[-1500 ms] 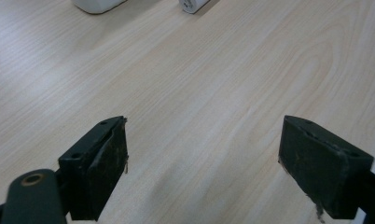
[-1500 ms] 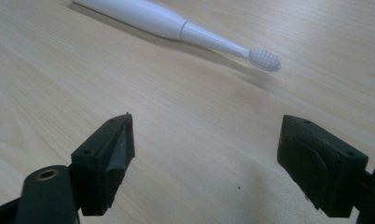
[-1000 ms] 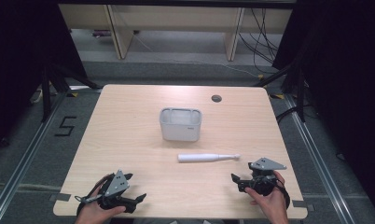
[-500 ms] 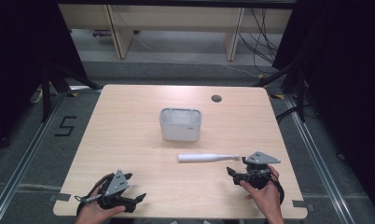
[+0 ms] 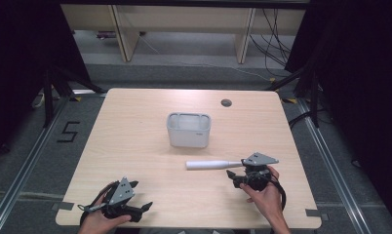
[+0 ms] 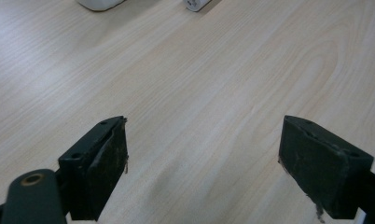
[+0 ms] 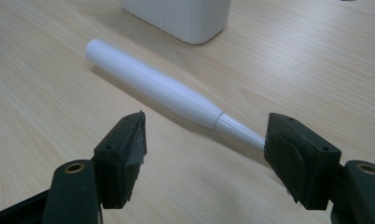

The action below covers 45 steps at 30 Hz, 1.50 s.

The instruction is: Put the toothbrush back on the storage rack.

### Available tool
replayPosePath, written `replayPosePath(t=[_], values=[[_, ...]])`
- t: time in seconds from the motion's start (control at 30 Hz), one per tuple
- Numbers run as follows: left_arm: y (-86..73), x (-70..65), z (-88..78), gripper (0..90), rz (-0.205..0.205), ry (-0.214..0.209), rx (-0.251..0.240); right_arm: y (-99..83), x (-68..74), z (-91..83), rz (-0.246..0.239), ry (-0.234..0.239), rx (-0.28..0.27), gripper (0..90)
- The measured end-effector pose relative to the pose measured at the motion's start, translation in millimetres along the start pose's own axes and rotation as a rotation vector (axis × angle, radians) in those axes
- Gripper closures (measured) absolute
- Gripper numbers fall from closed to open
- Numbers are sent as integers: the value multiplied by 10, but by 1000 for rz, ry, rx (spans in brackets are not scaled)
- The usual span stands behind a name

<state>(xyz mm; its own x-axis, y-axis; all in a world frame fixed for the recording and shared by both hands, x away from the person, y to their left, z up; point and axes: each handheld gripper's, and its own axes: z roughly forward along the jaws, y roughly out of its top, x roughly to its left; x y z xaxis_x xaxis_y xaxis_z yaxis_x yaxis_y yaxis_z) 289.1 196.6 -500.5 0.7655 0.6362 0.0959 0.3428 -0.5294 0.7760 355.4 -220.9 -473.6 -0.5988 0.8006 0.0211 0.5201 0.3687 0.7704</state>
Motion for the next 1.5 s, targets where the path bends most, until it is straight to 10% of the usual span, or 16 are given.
replayPosePath(t=[0.73, 1.5], values=[[3, 4, -4, 151, 3, -3, -4, 375, 273, 450, -169, 48, 31, 848], [3, 1, -7, 152, 0, -12, -6, 659, 515, 1015, -241, 67, 94, 900]])
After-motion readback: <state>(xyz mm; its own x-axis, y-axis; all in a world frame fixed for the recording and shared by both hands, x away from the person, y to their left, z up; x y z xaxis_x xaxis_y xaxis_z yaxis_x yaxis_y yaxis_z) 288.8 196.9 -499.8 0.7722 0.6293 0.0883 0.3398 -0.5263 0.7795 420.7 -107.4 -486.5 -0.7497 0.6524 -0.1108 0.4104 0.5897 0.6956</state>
